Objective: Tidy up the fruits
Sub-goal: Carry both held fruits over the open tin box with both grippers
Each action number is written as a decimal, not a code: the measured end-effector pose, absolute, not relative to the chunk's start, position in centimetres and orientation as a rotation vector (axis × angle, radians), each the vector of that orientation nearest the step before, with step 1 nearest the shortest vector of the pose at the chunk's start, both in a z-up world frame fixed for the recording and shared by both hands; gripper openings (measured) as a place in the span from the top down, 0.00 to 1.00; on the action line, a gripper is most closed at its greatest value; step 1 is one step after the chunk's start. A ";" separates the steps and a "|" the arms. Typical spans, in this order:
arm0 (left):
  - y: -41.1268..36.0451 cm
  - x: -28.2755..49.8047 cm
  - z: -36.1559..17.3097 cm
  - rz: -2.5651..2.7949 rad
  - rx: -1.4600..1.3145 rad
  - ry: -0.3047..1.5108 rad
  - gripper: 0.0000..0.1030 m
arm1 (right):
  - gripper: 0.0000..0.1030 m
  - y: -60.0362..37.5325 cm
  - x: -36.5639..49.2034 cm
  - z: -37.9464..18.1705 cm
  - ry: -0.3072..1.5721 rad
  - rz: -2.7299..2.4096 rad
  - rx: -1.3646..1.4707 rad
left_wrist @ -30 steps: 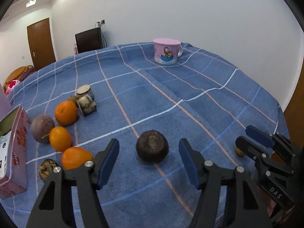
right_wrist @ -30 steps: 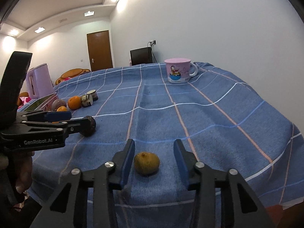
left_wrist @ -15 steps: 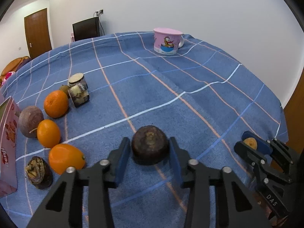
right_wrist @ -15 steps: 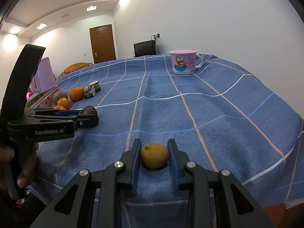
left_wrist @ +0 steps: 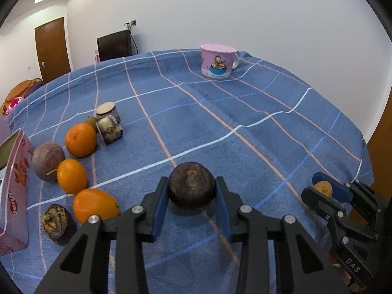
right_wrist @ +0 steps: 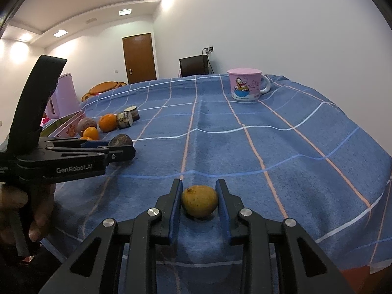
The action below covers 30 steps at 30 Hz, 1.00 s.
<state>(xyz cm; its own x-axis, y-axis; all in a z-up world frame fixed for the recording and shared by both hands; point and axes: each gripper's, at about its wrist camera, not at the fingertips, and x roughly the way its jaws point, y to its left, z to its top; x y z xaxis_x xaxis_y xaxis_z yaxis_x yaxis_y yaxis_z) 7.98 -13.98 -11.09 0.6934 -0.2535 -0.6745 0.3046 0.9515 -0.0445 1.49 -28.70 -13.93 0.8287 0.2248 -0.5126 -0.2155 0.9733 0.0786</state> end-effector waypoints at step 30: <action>-8.3 5.0 -8.0 -0.193 0.040 0.584 0.62 | 0.71 -21.8 2.6 -9.6 0.436 0.353 -0.052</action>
<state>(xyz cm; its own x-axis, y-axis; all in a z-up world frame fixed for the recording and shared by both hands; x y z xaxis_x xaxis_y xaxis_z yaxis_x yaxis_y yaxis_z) 5.05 -8.30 -7.95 0.8167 -0.1696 -0.5515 0.1923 0.9812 -0.0170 2.59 -21.80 -9.61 0.8469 0.3234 -0.4220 -0.3454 0.9381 0.0258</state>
